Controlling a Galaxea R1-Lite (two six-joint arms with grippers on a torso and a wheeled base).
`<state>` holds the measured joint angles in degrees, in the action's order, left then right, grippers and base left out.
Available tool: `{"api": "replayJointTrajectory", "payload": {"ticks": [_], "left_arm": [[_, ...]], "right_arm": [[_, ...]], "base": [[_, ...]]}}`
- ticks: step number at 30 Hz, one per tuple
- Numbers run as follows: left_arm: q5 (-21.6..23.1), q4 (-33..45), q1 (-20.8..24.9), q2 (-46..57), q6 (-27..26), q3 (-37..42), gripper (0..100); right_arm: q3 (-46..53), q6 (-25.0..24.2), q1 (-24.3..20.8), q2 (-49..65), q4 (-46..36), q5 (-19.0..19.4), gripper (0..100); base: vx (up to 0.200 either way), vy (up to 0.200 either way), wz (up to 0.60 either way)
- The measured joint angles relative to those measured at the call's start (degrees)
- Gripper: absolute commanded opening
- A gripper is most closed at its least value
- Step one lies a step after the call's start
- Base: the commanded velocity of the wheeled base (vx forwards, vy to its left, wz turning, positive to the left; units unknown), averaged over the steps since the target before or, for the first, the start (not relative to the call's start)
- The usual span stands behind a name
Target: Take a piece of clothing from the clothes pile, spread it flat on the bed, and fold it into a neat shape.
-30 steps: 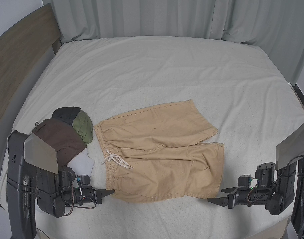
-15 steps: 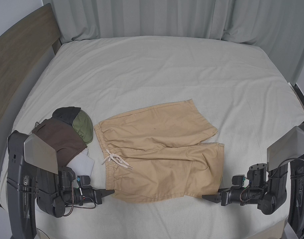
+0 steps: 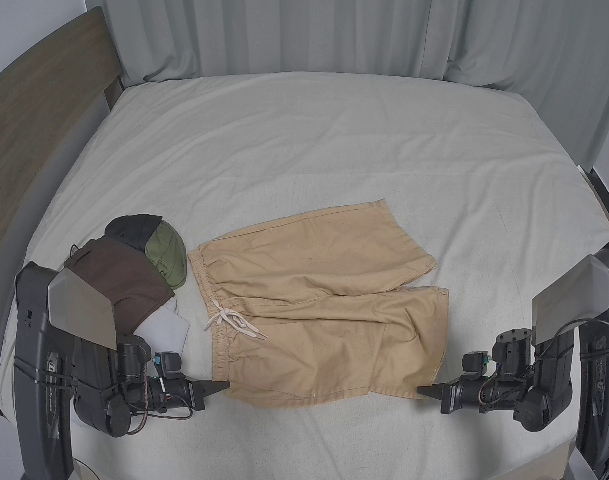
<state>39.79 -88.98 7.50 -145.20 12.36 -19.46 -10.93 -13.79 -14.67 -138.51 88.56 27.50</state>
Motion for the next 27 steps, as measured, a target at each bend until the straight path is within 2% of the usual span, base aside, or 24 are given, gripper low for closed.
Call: {"api": "replayJointTrajectory", "payload": {"ticks": [11, 17, 27], "left_arm": [[0.3, 0.0, -0.4, 0.1, -0.5, 0.3, 0], [2.7, 0.0, -2.8, 0.4, -4.5, 1.1, 0], [5.6, -0.1, -5.7, 0.7, -10.2, 7.0, 0]], "right_arm": [[0.5, 0.3, 0.4, -0.4, 0.0, 0.0, 0], [2.5, 1.1, 1.6, -0.3, 0.0, 0.2, 0], [5.4, 7.9, 6.3, -0.1, 0.0, 2.5, 0]], "base": [[0.000, 0.000, 0.00], [0.000, 0.000, 0.00], [0.000, 0.000, 0.00]]}}
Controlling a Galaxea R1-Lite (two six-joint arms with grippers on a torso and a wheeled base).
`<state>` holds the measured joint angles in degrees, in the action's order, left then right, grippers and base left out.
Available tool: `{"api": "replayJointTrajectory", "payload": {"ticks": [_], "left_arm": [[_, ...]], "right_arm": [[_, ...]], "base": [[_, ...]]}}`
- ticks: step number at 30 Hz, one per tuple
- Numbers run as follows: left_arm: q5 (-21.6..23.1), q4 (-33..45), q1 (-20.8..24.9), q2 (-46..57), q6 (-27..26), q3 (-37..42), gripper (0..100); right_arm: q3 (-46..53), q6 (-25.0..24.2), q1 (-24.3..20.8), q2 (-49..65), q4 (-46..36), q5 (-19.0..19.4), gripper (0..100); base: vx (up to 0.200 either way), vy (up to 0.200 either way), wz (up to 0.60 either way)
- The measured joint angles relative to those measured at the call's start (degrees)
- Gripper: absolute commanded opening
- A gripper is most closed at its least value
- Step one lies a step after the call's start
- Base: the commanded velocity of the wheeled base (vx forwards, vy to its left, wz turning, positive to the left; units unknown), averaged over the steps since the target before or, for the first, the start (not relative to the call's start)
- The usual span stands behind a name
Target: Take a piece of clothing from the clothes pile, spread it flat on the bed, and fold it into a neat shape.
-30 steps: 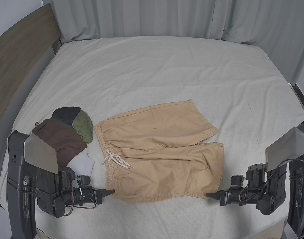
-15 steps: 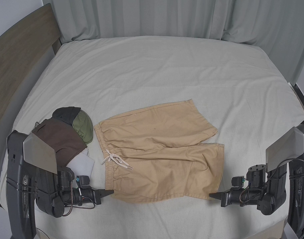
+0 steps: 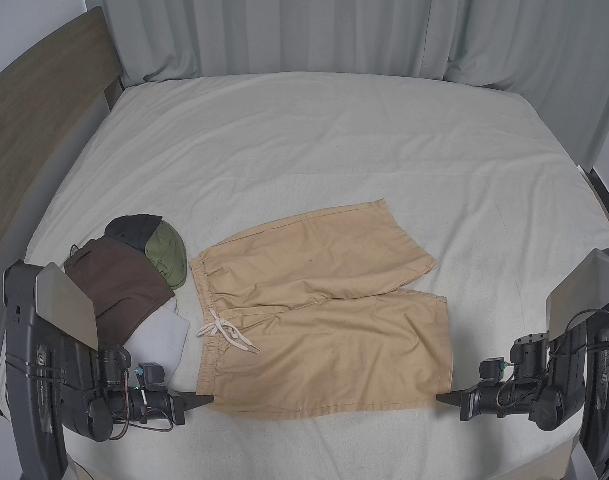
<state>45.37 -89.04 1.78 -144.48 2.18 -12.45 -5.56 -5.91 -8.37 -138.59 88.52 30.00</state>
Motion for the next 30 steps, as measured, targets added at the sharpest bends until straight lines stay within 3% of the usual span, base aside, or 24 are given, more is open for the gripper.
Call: {"api": "replayJointTrajectory", "payload": {"ticks": [9, 10, 14, 15, 30], "left_arm": [[0.1, 0.1, -0.7, 0.0, -0.8, 1.8, 0], [0.2, 0.1, -0.7, 0.0, -0.8, 1.7, 0], [0.2, 0.1, -0.6, 0.0, -0.8, 1.1, 0], [0.2, 0.1, -0.6, 0.0, -0.8, 1.0, 100], [0.0, 0.1, -0.1, -0.1, -0.8, -0.1, 100]], "right_arm": [[1.3, 1.5, 1.2, -0.3, 0.0, 0.4, 0], [1.3, 1.6, 1.1, -0.3, 0.0, 0.4, 100], [1.4, 1.5, 1.0, -0.3, 0.0, 0.6, 100], [1.4, 1.5, 1.0, -0.2, 0.0, 0.8, 100], [1.6, 1.5, 0.3, -0.3, 0.0, 2.2, 100]], "base": [[0.000, 0.000, 0.00], [0.000, 0.000, 0.00], [0.000, 0.000, 0.00], [0.000, 0.000, 0.00], [0.000, 0.000, 0.00]]}}
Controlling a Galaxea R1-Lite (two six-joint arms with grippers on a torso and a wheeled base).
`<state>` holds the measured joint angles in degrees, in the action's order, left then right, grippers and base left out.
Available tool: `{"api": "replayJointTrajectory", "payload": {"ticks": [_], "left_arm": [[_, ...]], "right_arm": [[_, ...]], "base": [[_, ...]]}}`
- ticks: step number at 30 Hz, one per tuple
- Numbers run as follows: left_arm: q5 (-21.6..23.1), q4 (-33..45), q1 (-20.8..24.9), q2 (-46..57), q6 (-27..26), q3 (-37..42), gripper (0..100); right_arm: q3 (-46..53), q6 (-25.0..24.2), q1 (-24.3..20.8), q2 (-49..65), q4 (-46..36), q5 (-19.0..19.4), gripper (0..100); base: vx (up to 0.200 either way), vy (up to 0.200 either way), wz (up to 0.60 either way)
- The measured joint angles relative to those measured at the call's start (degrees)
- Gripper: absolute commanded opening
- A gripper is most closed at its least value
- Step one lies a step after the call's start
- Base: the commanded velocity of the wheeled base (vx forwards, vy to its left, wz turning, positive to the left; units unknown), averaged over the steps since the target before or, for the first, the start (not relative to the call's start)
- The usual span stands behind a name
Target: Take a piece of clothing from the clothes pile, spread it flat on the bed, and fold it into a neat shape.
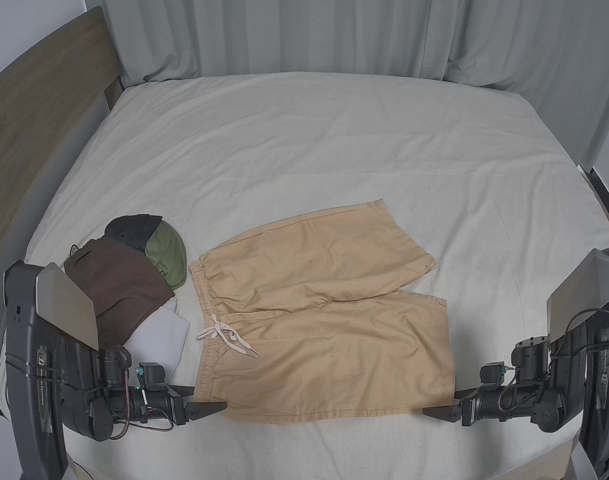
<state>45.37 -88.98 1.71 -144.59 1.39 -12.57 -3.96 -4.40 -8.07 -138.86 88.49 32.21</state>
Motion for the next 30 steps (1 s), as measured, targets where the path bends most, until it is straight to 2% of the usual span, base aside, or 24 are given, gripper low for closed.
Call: {"api": "replayJointTrajectory", "payload": {"ticks": [2, 3, 27, 28, 30], "left_arm": [[-0.2, 0.0, 0.0, 0.0, 0.0, -0.2, 100], [-0.2, 0.0, 0.0, -0.1, 0.0, -0.3, 0], [0.0, 0.0, 0.3, -0.6, -0.1, 0.0, 0], [0.0, 0.0, 0.3, -0.7, -0.2, -0.1, 0], [0.0, 0.0, 0.3, -0.7, -0.2, -0.2, 0]], "right_arm": [[0.0, 0.0, 0.0, 0.0, 0.0, 0.0, 100], [-0.1, 0.0, -0.1, 0.0, 0.0, 0.0, 100], [-0.2, 0.0, -0.7, -0.1, 0.1, 0.0, 100], [-0.3, 0.0, -0.7, -0.1, 0.1, 0.0, 0], [-0.4, 0.0, -0.7, -0.1, 0.1, 0.0, 0]], "base": [[0.000, 0.000, 0.00], [0.000, 0.000, 0.00], [0.000, 0.000, 0.00], [0.000, 0.000, 0.00], [0.000, 0.000, 0.00]]}}
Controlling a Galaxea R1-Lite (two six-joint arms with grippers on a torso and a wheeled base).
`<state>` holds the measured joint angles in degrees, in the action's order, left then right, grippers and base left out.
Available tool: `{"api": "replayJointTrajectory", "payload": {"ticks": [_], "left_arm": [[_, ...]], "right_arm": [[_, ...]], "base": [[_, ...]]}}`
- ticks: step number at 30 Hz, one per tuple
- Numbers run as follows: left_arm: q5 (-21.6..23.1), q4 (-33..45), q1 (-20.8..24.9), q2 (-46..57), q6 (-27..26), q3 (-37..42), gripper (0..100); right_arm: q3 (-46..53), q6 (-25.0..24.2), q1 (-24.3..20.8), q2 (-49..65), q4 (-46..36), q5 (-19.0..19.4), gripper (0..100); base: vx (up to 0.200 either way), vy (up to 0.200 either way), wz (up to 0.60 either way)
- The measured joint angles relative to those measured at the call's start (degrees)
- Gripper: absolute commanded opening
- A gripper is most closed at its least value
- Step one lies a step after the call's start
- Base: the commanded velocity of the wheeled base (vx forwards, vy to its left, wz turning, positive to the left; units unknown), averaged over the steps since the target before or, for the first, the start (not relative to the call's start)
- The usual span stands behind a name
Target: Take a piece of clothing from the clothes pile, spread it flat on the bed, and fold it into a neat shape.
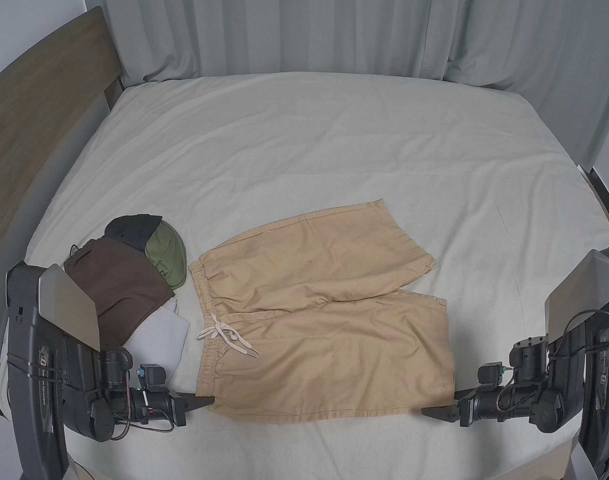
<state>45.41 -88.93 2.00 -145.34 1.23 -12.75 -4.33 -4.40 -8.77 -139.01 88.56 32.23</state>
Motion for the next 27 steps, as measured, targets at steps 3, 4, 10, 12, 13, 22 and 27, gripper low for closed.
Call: {"api": "replayJointTrajectory", "payload": {"ticks": [3, 4, 10, 12, 13, 22, 27], "left_arm": [[0.0, 0.0, 0.0, -0.1, 0.0, -0.1, 0], [0.0, 0.0, 0.0, -0.1, 0.0, -0.1, 0], [0.0, 0.0, -0.1, -0.1, 0.0, -0.1, 0], [0.0, 0.0, -0.1, -0.1, 0.0, 0.0, 0], [0.1, 0.0, -0.1, -0.1, 0.0, 0.2, 0], [1.4, -0.1, -1.3, 0.2, -2.3, 3.8, 0], [1.5, 0.0, -1.8, 0.2, -4.7, 6.4, 0]], "right_arm": [[0.0, 0.0, 0.0, -0.1, 0.0, 0.0, 0], [0.0, 0.0, 0.0, -0.2, 0.0, 0.0, 0], [0.1, 0.8, 0.1, -0.8, 0.0, -0.1, 0], [0.1, 1.0, 0.1, -0.9, 0.0, -0.1, 0], [0.3, 1.1, 0.2, -1.0, 0.0, -0.1, 0], [3.0, 1.5, 0.2, -0.7, 0.0, 0.2, 0], [3.3, 4.0, 0.5, -0.6, -0.1, 1.5, 0]], "base": [[0.000, 0.000, 0.00], [0.000, 0.000, 0.00], [0.000, 0.000, 0.00], [0.000, 0.000, 0.00], [0.000, 0.000, 0.00], [0.000, 0.000, 0.00], [0.000, 0.000, 0.00]]}}
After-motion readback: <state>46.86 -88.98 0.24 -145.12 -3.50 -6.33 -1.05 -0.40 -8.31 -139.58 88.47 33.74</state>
